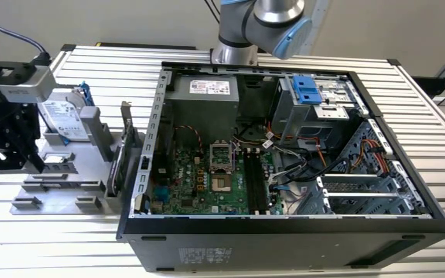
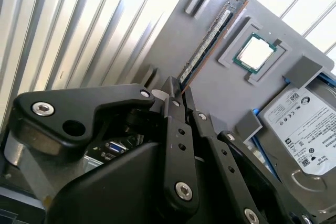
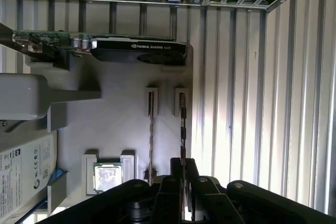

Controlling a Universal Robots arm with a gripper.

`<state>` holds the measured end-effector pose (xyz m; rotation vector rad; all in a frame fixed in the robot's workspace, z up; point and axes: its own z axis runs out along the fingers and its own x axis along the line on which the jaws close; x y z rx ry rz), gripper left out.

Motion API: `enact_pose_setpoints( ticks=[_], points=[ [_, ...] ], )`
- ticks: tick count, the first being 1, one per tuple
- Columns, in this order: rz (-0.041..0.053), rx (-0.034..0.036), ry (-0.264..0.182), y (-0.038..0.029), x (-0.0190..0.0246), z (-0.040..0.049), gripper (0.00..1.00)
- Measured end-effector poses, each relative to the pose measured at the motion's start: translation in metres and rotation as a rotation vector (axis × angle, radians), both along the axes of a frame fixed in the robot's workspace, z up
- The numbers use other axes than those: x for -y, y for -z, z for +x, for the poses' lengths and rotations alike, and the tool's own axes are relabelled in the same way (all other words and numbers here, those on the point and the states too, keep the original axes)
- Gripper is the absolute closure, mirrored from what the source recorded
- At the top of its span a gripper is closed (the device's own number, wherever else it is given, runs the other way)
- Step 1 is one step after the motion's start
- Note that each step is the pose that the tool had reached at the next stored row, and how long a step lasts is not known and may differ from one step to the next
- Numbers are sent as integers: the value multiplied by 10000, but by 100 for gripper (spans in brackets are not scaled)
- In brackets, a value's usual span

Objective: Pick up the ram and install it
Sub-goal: 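Pick up the ram and move it above insertion slot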

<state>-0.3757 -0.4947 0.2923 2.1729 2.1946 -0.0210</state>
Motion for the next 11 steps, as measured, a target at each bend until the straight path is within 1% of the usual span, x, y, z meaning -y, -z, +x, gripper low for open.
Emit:
enact_pose_setpoints(
  ticks=[11],
  points=[
    [0,0,0,-127,0,0,100]
  ],
)
